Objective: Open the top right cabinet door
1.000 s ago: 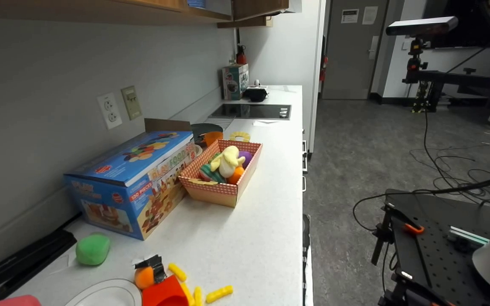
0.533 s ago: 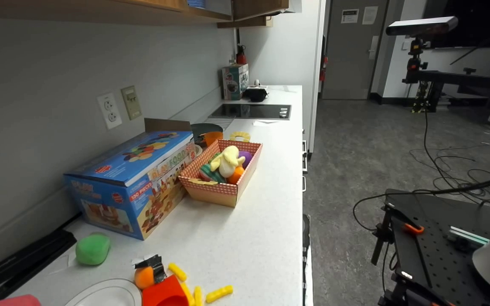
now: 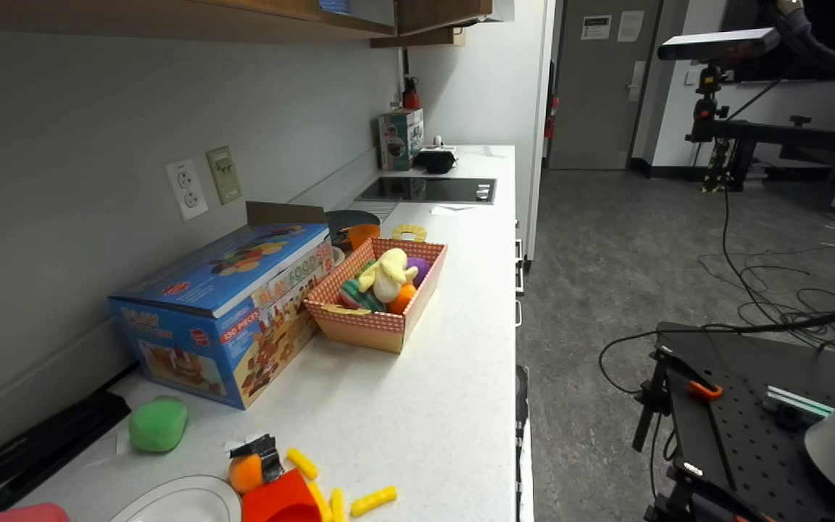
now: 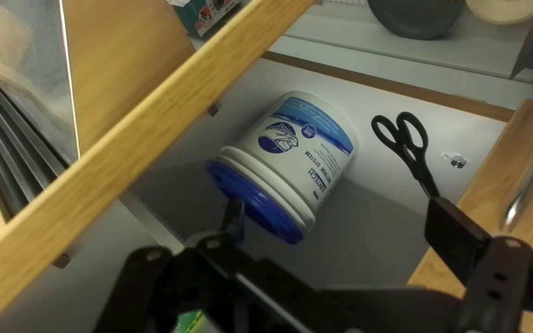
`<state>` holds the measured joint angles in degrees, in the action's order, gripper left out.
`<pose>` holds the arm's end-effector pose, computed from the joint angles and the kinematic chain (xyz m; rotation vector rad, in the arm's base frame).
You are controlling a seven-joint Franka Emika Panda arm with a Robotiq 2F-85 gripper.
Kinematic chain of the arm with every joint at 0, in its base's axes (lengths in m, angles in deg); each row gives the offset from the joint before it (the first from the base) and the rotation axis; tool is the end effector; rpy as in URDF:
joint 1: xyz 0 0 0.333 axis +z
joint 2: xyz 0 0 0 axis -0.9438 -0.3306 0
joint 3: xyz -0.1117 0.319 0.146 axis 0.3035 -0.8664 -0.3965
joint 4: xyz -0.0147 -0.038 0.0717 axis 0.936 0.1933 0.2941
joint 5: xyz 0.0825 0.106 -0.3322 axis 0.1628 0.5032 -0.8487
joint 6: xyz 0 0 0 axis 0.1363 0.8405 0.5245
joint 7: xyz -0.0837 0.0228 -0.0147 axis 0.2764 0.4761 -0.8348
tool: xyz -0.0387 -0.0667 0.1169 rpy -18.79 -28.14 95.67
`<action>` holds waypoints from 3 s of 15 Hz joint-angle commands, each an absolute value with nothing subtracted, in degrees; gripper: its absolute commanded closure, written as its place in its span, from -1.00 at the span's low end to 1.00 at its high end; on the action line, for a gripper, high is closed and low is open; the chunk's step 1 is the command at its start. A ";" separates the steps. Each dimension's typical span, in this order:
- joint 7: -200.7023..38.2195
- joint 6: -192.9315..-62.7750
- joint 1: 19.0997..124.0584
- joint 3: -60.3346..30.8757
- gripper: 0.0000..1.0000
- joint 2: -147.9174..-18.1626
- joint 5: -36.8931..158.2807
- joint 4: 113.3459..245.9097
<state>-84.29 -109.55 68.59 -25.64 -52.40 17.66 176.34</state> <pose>0.4597 -0.0094 0.8594 2.2038 0.0541 0.9378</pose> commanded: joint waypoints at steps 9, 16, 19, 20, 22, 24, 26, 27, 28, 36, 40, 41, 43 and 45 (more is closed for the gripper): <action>-84.51 -92.15 68.18 -21.36 -1.00 -63.88 2.05 165.76; -87.94 -82.96 65.84 -14.92 -1.00 -60.99 7.85 170.95; -91.59 -79.93 64.29 -12.48 -1.00 -59.08 12.56 172.35; -93.66 -79.08 63.78 -11.90 -1.00 -58.50 13.70 172.77; -99.15 -77.36 62.89 -11.44 -1.00 -58.05 13.41 173.03; -105.00 -75.95 62.13 -11.60 -1.00 -57.74 10.46 173.59; -110.68 -73.81 61.74 -11.80 -1.00 -57.63 9.63 173.54; -113.79 -72.75 61.76 -11.80 -1.00 -57.82 10.61 173.20; -116.92 -71.85 61.84 -11.84 -1.00 -58.03 11.34 172.86; -118.31 -72.88 62.15 -11.61 -1.00 -58.63 11.32 172.68; -118.34 -72.88 62.15 -11.61 -1.00 -58.63 11.32 172.68; -118.34 -72.88 62.15 -11.61 -1.00 -58.63 11.32 172.68; -120.27 -72.97 61.66 -11.28 -1.00 -60.92 10.49 171.05; -122.52 -73.22 60.51 -9.69 -1.00 -64.40 10.32 168.62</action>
<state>-119.92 -73.07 62.20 -11.12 -59.51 10.84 172.78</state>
